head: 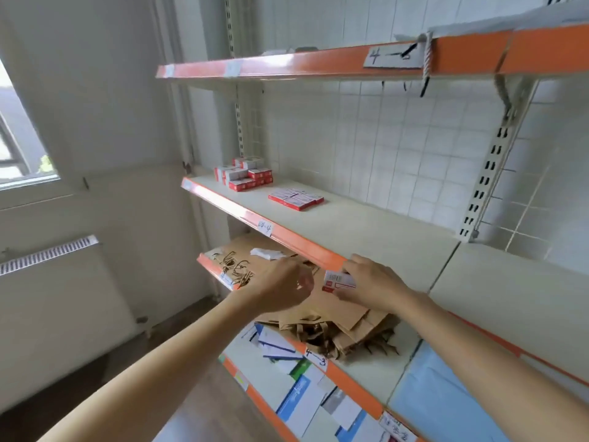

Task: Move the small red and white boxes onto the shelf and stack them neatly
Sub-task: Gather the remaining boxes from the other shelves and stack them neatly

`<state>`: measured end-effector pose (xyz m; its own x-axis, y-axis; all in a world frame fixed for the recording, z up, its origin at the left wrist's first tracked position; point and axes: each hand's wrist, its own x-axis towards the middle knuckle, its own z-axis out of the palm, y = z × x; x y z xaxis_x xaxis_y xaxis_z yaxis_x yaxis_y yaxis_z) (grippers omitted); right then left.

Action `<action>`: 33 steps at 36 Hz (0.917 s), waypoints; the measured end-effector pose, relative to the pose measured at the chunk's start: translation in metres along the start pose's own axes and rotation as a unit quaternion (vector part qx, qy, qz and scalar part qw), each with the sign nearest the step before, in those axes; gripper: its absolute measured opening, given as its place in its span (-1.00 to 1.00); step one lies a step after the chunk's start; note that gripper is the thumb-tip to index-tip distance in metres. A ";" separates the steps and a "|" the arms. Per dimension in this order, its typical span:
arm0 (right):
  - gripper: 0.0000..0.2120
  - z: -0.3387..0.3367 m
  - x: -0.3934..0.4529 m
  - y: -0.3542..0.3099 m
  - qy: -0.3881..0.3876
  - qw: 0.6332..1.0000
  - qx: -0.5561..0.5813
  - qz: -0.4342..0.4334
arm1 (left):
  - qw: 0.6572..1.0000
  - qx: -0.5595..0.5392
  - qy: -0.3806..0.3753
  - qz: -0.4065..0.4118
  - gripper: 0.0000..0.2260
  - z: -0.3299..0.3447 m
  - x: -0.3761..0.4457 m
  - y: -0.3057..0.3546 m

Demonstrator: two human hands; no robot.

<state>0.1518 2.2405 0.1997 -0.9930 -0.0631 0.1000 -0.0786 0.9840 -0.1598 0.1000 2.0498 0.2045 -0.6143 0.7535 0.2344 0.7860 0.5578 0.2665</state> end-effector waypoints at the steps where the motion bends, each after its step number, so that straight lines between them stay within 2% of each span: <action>1: -0.63 0.003 0.011 -0.010 -0.004 1.000 -0.008 -0.013 | 1.000 -0.001 0.007 -0.009 -0.85 -0.004 -0.005 -0.012; 7: -0.61 0.018 0.070 -0.036 -0.001 0.999 0.004 -0.044 | 0.998 0.006 0.018 -0.057 -0.86 -0.007 -0.011 -0.068; 14: -0.66 0.025 0.140 -0.014 0.034 0.999 0.015 -0.016 | 0.997 0.028 0.024 -0.062 -0.86 -0.005 0.033 -0.113; 25: -0.64 0.029 0.229 0.061 0.004 0.998 0.015 0.058 | 0.999 0.044 0.002 -0.014 -0.84 -0.017 0.153 -0.159; 29: -0.73 0.035 0.242 0.078 -0.005 0.997 0.028 0.077 | 0.998 0.051 -0.020 0.006 -0.83 -0.002 0.182 -0.167; 33: -0.65 0.042 0.249 0.089 0.002 0.991 0.060 0.116 | 0.999 0.026 -0.035 0.023 -0.79 0.015 0.207 -0.180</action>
<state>-0.1059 2.3052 0.1691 -0.9852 0.1635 0.0511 0.1414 0.9449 -0.2953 -0.1675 2.1107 0.1905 -0.5719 0.8006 0.1785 0.8173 0.5377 0.2069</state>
